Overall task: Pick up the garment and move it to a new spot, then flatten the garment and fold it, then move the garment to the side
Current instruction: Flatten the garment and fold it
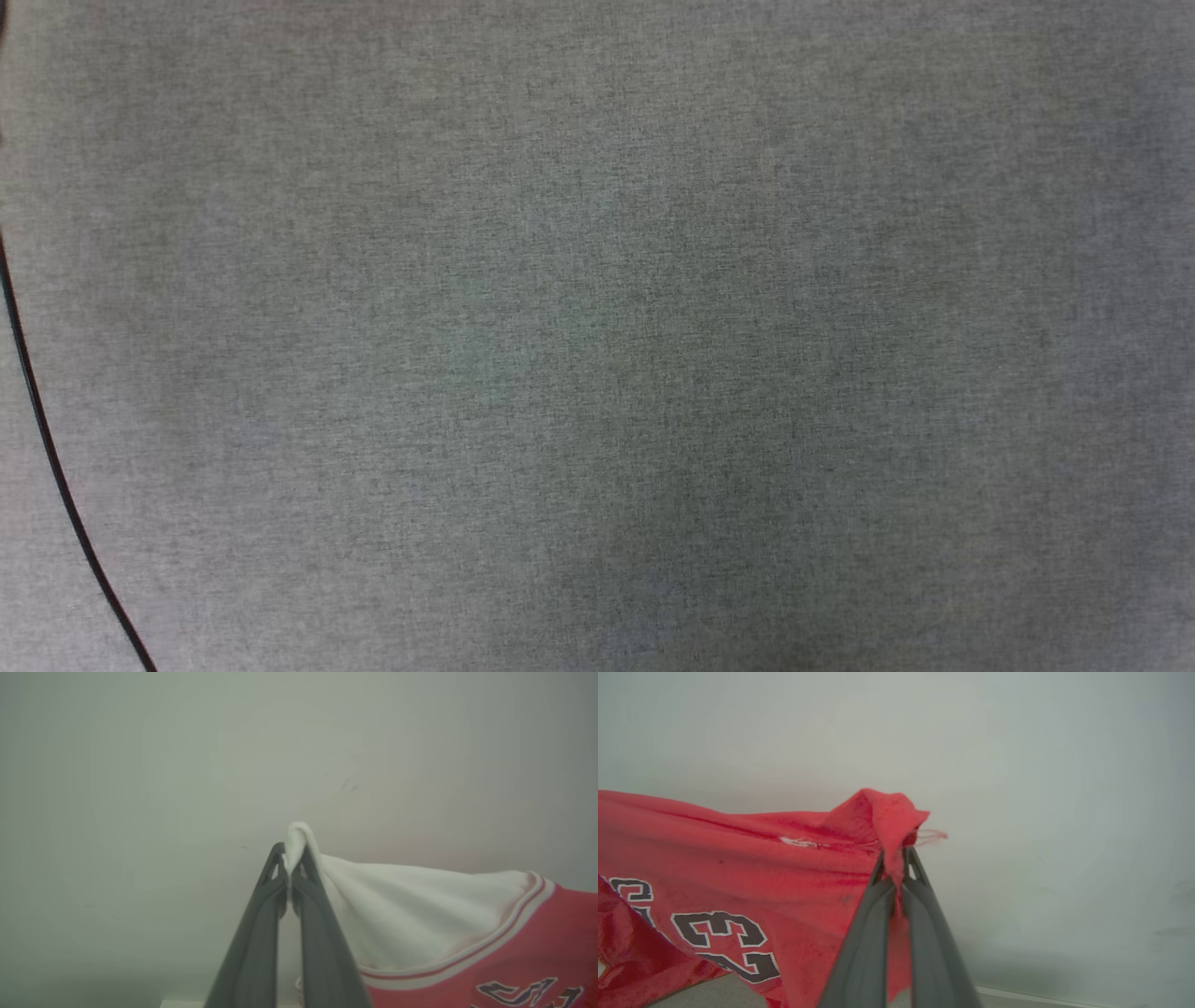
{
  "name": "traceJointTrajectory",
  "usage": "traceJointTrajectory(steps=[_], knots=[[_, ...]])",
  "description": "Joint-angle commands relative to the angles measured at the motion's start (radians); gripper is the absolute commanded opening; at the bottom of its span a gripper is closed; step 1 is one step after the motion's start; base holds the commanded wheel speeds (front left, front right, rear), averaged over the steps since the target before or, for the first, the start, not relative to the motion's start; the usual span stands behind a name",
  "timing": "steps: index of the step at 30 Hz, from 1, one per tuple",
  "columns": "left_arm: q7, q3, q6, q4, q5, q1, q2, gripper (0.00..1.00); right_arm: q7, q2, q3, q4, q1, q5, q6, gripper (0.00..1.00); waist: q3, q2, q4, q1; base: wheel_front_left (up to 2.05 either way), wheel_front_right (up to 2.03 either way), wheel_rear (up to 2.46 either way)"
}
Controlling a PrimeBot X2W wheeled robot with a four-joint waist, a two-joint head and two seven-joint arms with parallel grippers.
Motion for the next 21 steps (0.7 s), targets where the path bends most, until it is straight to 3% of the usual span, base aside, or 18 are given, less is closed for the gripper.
traceJointTrajectory(steps=[1,8,21], knots=[[0.005,-0.001,-0.006,0.012,-0.004,0.014,0.005,0.0,-0.007,-0.001,0.01,0.009,0.02,0.005,-0.002,0.0,0.001,0.0,0.004,-0.0003,0.0,0.0,0.0],[-0.023,-0.03,-0.021,0.069,-0.058,0.171,-0.013,0.0,-0.031,-0.002,0.107,0.053,0.174,0.08,-0.002,0.0,-0.064,0.0,0.008,-0.0003,0.0,0.0,0.0],[-0.086,-0.102,-0.021,-0.035,-0.184,0.76,-0.024,0.0,-0.097,-0.064,0.269,0.035,0.69,0.3,-0.002,0.0,-0.368,0.0,0.021,-0.0003,0.0,0.0,0.0]])
